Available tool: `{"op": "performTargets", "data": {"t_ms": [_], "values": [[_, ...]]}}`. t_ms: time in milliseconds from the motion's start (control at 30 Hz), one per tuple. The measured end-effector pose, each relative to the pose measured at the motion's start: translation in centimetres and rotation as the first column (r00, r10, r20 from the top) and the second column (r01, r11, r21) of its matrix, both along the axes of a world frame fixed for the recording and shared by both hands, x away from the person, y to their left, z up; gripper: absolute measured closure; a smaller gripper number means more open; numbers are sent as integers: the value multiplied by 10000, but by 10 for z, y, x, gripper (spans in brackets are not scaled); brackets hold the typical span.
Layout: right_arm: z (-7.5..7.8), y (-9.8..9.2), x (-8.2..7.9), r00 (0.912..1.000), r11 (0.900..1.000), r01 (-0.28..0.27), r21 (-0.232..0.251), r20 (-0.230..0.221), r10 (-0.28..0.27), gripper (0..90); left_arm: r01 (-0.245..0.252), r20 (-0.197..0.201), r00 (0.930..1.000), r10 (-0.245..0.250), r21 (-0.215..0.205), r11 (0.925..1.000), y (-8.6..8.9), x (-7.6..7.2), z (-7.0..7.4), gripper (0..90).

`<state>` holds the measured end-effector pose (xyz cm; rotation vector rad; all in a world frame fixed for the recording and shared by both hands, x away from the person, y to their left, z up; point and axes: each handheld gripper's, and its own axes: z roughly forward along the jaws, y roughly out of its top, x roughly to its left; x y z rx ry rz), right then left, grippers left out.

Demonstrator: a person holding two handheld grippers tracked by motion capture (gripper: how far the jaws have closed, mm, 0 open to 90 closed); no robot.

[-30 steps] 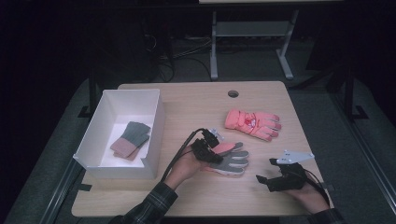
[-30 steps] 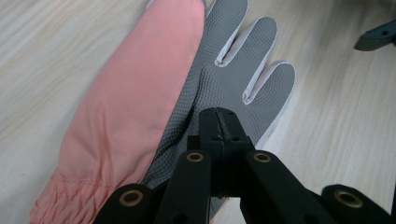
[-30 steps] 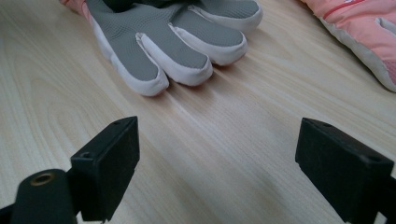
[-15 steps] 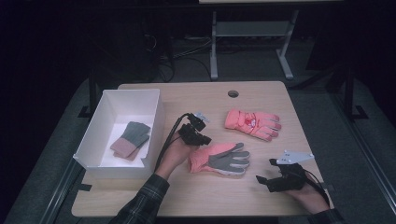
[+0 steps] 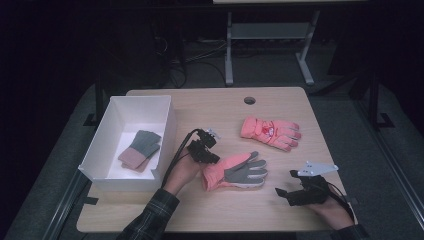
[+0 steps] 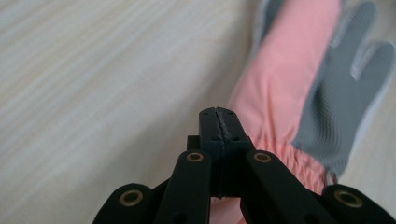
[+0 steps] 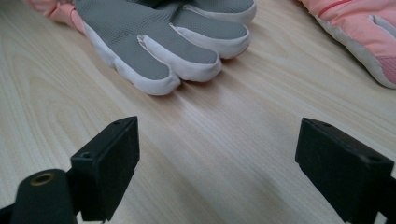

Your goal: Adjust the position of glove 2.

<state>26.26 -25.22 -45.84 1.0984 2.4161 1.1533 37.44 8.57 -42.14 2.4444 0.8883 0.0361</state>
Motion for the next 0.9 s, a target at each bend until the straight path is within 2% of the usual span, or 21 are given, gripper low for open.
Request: {"op": "performTargets", "data": {"t_ms": [200,333,500,633,700,900], "values": [[-1,-1,-1,10000,10000,42,-19,-24,-42,135,167,-444,9988,-194,-591,9981,11,-21,-3,900],[1,-2,-2,9999,9999,107,-49,45,-107,135,405,-846,9953,-481,-902,9951,21,-36,-8,900],[0,-1,-1,10000,9999,68,-104,23,-68,135,957,-964,9896,-1067,-1120,9891,24,-53,-8,900],[-1,-1,-1,10000,9999,55,-100,30,-54,135,1497,-1076,9808,-1629,-1211,9813,13,-61,-11,900],[-1,-3,-1,9999,9999,113,-94,15,-113,135,1823,-1096,9743,-1970,-1308,9745,5,-64,-11,900],[0,-4,-1,9999,9999,148,-86,83,-147,135,2374,-1005,9618,-2547,-1574,9586,-17,-72,-16,900]]}}
